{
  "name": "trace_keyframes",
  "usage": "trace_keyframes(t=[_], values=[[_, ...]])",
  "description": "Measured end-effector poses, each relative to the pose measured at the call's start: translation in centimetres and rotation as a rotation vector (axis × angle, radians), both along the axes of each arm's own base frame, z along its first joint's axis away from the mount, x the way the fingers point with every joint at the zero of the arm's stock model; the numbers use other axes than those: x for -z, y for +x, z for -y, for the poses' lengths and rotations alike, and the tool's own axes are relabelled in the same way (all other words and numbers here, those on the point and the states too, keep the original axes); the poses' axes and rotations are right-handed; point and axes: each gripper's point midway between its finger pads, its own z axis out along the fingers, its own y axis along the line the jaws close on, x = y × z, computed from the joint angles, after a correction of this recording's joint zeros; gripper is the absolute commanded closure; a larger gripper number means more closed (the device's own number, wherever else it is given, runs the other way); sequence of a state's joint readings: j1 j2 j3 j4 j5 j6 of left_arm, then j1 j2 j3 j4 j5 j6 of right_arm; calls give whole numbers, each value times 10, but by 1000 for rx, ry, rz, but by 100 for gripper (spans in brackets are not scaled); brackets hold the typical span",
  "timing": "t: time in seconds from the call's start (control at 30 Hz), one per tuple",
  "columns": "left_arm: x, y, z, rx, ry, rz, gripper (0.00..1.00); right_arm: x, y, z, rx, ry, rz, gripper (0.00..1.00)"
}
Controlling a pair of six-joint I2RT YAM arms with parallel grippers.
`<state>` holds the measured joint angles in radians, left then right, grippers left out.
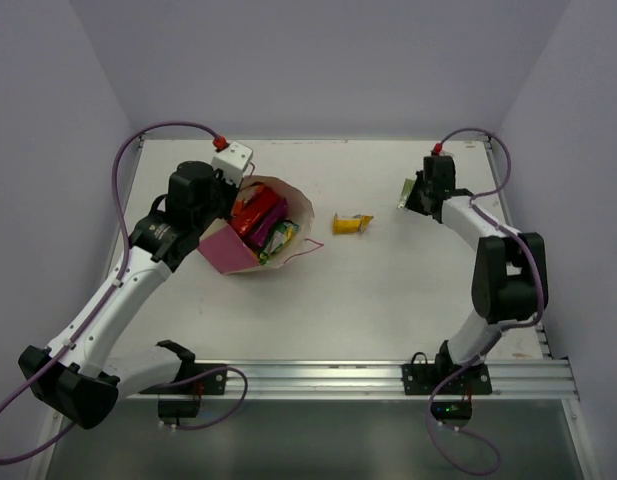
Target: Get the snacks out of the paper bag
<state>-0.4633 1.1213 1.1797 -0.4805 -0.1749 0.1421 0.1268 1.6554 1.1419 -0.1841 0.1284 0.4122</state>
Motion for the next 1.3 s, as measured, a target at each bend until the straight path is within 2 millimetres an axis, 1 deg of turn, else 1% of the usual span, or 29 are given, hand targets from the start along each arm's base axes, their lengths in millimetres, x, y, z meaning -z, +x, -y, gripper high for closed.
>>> trace_keyframes(t=[0.03,0.07,0.1,0.13,0.17,0.2,0.23,0.3,0.37,0.43,0.47,0.53,0.6,0.63,0.7,0.73,0.77,0.83,0.93,0.97,1.0,1.03,1.17,1.23,1.3], values=[[0,0,0,0,0,0,100,18,-2,6,20,18,-52,88],[0,0,0,0,0,0,100,39,-5,12,45,44,-120,81],[0,0,0,2,-1,0,100,51,-7,16,60,58,-160,76],[0,0,1,3,-2,-1,100,61,-9,19,74,78,-201,70],[0,0,1,4,-2,-1,100,67,-10,22,88,92,-229,63],[0,0,1,6,-2,-1,100,68,-11,23,96,105,-244,51],[0,0,1,6,-3,-1,100,65,-10,23,102,116,-250,44],[0,0,1,7,-3,-2,100,54,-8,19,95,131,-234,30],[0,0,2,10,-5,-2,100,41,-9,12,74,146,-210,24],[0,-1,2,12,-6,-3,100,18,-14,-1,40,159,-168,22],[0,-1,2,13,-6,-3,100,3,-18,-11,15,161,-144,23],[0,-1,2,13,-6,-3,100,-31,-28,-38,-58,170,-78,23],[0,-1,2,13,-7,-3,100,-74,-46,-84,-178,190,18,25],[1,-1,2,13,-6,-4,100,-96,-59,-111,-247,211,63,26],[0,-1,3,12,-9,-4,100,-132,-87,-162,-380,265,135,26],[0,-1,3,11,-11,-5,100,-147,-102,-185,-443,296,158,26],[0,-1,3,11,-16,-6,100,-160,-114,-203,-489,326,174,27],[1,-1,4,12,-23,-8,100,-179,-131,-233,-553,381,196,27],[0,-2,5,14,-33,-11,100,-190,-143,-268,-600,439,191,29],[0,-2,6,15,-35,-12,100,-191,-144,-280,-610,456,181,31],[1,-3,6,16,-37,-13,100,-191,-144,-292,-618,471,171,37],[2,-3,6,17,-37,-13,100,-189,-144,-303,-619,480,158,38],[1,-5,7,22,-50,-14,100,-168,-140,-344,-595,504,88,43],[1,-6,8,22,-58,-17,100,-154,-139,-359,-573,512,53,44],[1,-6,8,22,-66,-20,100,-143,-140,-369,-554,522,23,45]])
